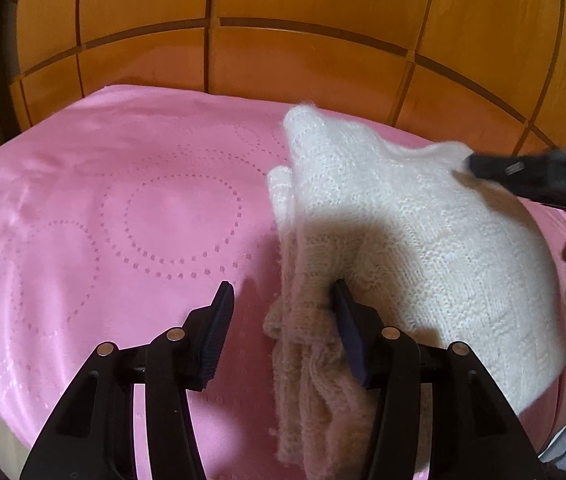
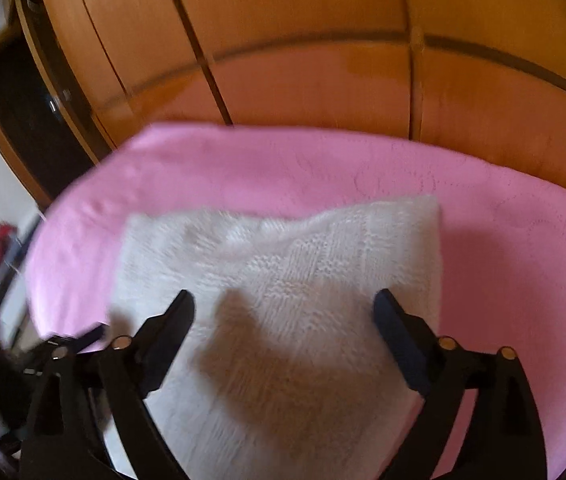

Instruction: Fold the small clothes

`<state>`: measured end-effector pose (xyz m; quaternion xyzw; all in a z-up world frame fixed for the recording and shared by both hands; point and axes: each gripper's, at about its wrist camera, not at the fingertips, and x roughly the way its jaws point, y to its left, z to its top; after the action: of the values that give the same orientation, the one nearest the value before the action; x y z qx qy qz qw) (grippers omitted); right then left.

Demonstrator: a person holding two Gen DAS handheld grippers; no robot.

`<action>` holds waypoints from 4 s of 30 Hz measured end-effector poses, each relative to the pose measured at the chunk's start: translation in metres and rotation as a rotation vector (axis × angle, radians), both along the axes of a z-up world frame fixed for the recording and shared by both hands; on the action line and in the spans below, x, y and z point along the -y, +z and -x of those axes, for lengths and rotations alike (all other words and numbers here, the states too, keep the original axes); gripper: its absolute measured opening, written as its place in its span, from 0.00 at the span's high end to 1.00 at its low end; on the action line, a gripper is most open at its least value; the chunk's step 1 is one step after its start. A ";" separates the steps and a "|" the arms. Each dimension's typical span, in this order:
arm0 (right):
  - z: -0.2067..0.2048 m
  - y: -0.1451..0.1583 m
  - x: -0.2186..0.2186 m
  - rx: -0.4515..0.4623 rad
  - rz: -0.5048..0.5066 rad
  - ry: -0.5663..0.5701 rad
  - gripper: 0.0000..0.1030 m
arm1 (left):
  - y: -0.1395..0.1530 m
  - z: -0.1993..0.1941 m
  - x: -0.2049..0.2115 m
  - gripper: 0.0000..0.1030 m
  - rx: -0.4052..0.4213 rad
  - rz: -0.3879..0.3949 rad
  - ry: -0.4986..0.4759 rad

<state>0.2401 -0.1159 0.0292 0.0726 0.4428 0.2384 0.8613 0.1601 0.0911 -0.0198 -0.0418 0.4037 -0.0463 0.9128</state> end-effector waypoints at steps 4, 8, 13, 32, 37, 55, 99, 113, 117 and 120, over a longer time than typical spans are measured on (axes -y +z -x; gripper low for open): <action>0.017 -0.004 0.045 -0.035 -0.143 -0.090 0.04 | -0.004 -0.003 -0.013 0.51 -0.020 0.095 -0.020; 0.027 -0.032 0.074 -0.143 -0.236 -0.110 0.04 | -0.009 -0.006 -0.026 0.51 -0.038 0.205 -0.040; 0.023 -0.058 0.072 -0.234 -0.410 -0.058 0.06 | -0.016 -0.008 -0.037 0.52 -0.056 0.320 -0.056; 0.089 0.036 0.139 0.051 -0.304 -0.143 0.52 | 0.011 -0.042 0.088 0.73 -0.109 0.641 -0.392; 0.112 0.030 0.230 0.063 -0.295 -0.328 0.52 | 0.033 -0.054 0.219 0.73 -0.096 0.436 -0.585; 0.165 0.020 0.302 0.100 0.001 -0.611 0.26 | 0.018 -0.024 0.322 0.72 -0.027 0.065 -0.519; 0.215 0.012 0.169 0.070 0.330 -0.888 0.02 | 0.051 0.068 0.215 0.15 0.098 -0.012 -0.206; 0.232 0.014 0.153 0.105 0.355 -0.883 0.02 | 0.050 0.084 0.209 0.10 0.116 -0.034 -0.198; 0.232 0.011 0.153 0.092 0.344 -0.883 0.02 | 0.049 0.084 0.206 0.05 0.121 -0.037 -0.188; 0.232 0.010 0.155 0.086 0.339 -0.884 0.02 | 0.048 0.084 0.206 0.05 0.118 -0.039 -0.188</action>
<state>0.0086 -0.2706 0.0388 0.1025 0.3660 -0.2238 0.8975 0.0761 -0.1152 0.0284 0.0166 0.3520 -0.1264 0.9273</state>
